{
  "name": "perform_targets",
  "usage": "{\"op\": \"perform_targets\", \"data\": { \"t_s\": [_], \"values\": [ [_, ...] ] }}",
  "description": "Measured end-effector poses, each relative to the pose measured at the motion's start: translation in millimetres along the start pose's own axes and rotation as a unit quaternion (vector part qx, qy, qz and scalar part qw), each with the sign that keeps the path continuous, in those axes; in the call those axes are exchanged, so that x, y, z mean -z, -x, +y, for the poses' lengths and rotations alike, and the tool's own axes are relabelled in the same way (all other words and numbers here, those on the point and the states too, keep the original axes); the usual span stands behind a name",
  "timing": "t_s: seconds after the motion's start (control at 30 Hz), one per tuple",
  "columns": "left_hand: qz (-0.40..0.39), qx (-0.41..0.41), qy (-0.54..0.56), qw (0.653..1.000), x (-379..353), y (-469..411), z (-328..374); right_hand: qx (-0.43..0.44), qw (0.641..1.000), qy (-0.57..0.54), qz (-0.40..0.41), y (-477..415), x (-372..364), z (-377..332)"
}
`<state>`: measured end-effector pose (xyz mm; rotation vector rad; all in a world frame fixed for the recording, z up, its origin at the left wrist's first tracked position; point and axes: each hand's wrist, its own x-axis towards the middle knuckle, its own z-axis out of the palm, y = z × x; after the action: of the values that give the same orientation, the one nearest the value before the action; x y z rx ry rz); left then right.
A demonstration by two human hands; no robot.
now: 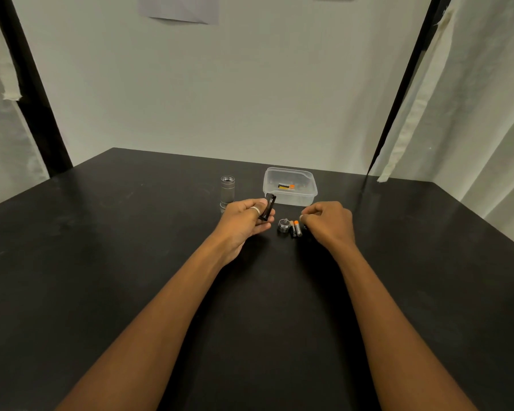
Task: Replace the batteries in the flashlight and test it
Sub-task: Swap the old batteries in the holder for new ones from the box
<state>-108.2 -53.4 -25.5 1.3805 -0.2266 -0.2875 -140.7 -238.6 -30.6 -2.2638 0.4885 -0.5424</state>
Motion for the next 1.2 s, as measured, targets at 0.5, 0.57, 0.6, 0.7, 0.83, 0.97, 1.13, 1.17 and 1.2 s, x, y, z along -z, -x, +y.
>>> {"op": "perform_targets", "data": {
  "t_s": [0.5,0.57,0.6,0.7,0.83,0.97,1.13,1.17,1.2],
  "values": [
    [-0.005,0.000,-0.007,1.000,0.9,0.3,0.1,0.027,0.999,0.016,0.019,1.6,-2.8,1.6],
    [-0.004,0.001,-0.005,1.000,1.8,-1.1,-0.7,0.028,0.999,0.014,0.040,2.3,-2.5,0.6],
    [-0.002,0.003,-0.003,1.000,2.5,-2.3,-1.2,0.033,0.998,0.011,0.049,2.9,-2.6,-0.7],
    [0.006,0.009,-0.005,1.000,4.5,-6.2,-3.3,0.067,0.996,0.001,0.066,5.2,-3.4,-5.9],
    [0.010,0.012,-0.001,1.000,5.0,-9.3,-5.9,0.096,0.992,-0.001,0.079,6.5,-4.7,-7.8],
    [0.012,0.015,0.002,1.000,5.1,-10.3,-6.3,0.099,0.991,-0.006,0.088,6.3,-5.9,-5.8],
    [0.009,0.014,-0.001,1.000,5.2,-8.9,-5.2,0.110,0.988,-0.016,0.105,5.5,-6.1,-7.8],
    [0.009,0.013,-0.004,1.000,5.4,-8.6,-4.9,0.113,0.988,-0.019,0.106,5.6,-6.7,-9.5],
    [0.009,0.013,-0.005,1.000,5.2,-8.2,-4.5,0.116,0.987,-0.022,0.107,5.9,-7.0,-11.5]
  ]
}}
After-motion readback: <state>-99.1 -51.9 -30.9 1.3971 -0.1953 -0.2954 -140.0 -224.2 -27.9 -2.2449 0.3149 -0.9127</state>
